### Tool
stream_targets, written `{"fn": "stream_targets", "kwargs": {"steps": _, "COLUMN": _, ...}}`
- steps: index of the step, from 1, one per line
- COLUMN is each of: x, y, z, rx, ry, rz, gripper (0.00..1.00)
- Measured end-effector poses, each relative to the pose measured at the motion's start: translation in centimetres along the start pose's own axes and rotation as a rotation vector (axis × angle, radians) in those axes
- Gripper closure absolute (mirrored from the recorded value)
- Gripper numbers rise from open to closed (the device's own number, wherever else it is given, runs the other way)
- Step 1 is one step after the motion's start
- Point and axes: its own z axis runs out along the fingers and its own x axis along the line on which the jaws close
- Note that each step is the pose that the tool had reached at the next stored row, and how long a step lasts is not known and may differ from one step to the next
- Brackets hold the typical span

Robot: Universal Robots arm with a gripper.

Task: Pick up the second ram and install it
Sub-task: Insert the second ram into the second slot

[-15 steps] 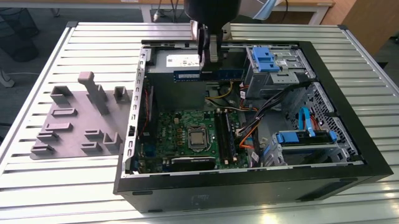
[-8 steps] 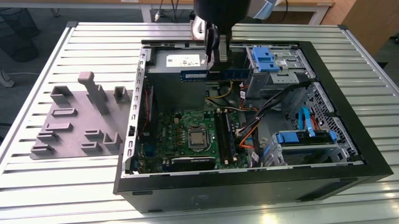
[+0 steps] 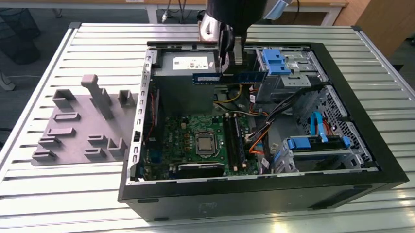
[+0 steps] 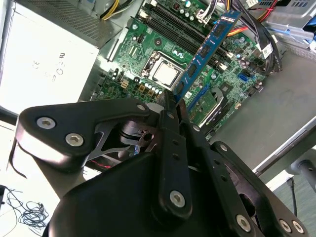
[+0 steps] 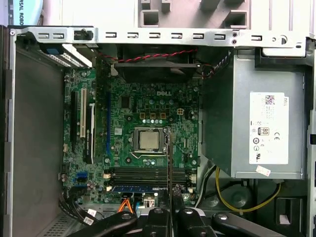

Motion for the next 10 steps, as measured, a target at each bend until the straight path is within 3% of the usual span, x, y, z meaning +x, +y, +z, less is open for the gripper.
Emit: {"fn": "stream_targets", "kwargs": {"steps": 10, "x": 0.00, "y": -0.01, "z": 0.00, "rx": 0.0000, "ry": 0.0000, "rz": 0.001, "gripper": 0.86}}
